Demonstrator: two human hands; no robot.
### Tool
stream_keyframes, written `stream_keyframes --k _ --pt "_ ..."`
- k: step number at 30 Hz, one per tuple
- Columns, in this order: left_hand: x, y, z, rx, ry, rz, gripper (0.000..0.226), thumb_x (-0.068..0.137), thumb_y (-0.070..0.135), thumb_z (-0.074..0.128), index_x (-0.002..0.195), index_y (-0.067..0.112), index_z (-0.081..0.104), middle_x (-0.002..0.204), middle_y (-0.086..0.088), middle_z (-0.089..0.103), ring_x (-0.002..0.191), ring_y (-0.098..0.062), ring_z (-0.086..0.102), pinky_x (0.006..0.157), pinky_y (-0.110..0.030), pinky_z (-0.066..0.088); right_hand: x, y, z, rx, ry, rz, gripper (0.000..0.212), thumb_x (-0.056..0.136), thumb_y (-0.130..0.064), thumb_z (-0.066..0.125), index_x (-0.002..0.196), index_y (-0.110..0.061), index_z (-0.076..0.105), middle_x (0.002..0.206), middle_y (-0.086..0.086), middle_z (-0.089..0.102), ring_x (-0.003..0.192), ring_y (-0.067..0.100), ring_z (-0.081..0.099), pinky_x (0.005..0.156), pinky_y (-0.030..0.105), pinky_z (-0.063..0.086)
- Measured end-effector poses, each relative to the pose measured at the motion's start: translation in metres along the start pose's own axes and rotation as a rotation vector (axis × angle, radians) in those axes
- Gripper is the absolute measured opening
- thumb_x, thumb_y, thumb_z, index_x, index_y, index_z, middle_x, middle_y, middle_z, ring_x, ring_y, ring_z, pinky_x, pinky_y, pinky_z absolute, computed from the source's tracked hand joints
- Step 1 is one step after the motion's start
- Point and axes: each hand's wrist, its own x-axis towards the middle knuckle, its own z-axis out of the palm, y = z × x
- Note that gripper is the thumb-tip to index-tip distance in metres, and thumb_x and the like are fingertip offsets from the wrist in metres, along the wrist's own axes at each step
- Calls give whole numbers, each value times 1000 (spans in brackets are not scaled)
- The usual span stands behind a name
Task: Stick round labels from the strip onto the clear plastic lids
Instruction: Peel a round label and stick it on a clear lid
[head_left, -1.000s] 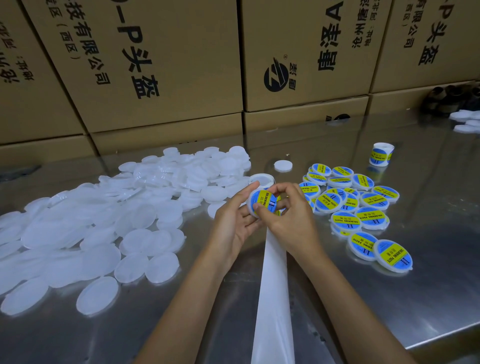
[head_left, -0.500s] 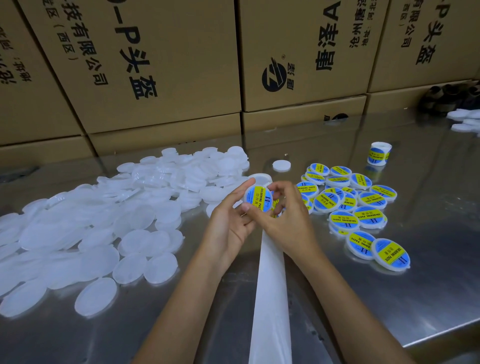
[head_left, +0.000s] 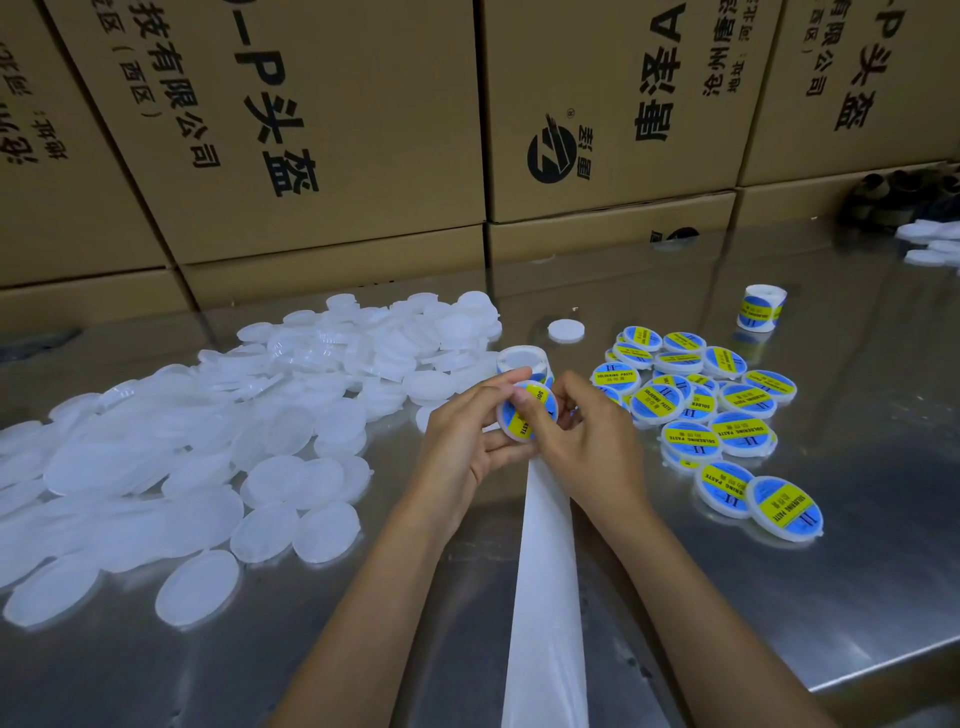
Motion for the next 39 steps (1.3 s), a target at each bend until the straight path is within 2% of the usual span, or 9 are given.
stream_keyframes --k 7,10,13,17,19,25,31,35,39 --pt "0 -8 -4 31 -10 41 26 97 5 60 111 16 78 112 -10 75 100 -26 73 75 -39 62 1 1 1 42 3 -12 37 102 -39 49 65 -37 44 60 -15 49 58 10 43 53 28 34" --pt "2 -10 -4 122 35 83 23 97 12 63 111 22 78 112 -5 76 99 -23 73 76 -35 60 2 2 3 127 7 40 40 104 -38 45 66 -29 43 57 -15 48 56 9 41 57 32 36" --pt "5 -11 -6 100 125 123 22 96 9 65 110 21 77 106 0 77 97 -20 70 88 -37 55 3 4 4 207 -24 75 43 102 -48 41 70 -21 47 62 -11 54 61 7 47 62 33 41" --pt "6 -9 -11 -57 232 110 23 90 -4 67 110 10 69 91 -10 78 81 -19 74 70 -27 60 0 5 9 84 -159 97 54 77 -82 51 77 -27 50 67 -10 53 57 7 48 59 27 39" --pt "5 -8 -12 -59 254 114 26 87 -6 70 107 8 63 89 -15 77 79 -21 74 70 -26 61 -1 5 10 32 -157 67 58 70 -85 53 78 -28 47 63 -9 48 54 8 46 56 27 38" --pt "2 -5 -12 -27 202 102 33 87 -7 67 115 12 65 96 -17 77 87 -24 75 70 -26 60 1 6 8 147 -157 45 44 80 -63 67 78 -23 49 60 -10 47 53 9 42 56 28 39" --pt "0 -2 -13 16 204 106 16 87 3 74 102 6 67 93 -19 77 85 -32 76 69 -32 62 3 7 6 186 -148 22 28 94 -33 64 75 -20 48 59 -15 45 54 7 41 55 22 33" --pt "0 -2 -13 68 219 130 14 87 10 77 92 6 64 92 -14 78 80 -32 77 63 -28 60 2 6 3 181 -123 13 29 99 -28 57 72 -24 49 55 -13 44 55 7 41 54 18 30" --pt "-2 -2 -9 184 121 154 23 87 8 76 106 5 62 89 -10 78 80 -27 76 63 -28 60 5 5 0 141 -30 3 43 102 -22 52 63 -28 33 52 -10 39 52 9 32 52 23 26"
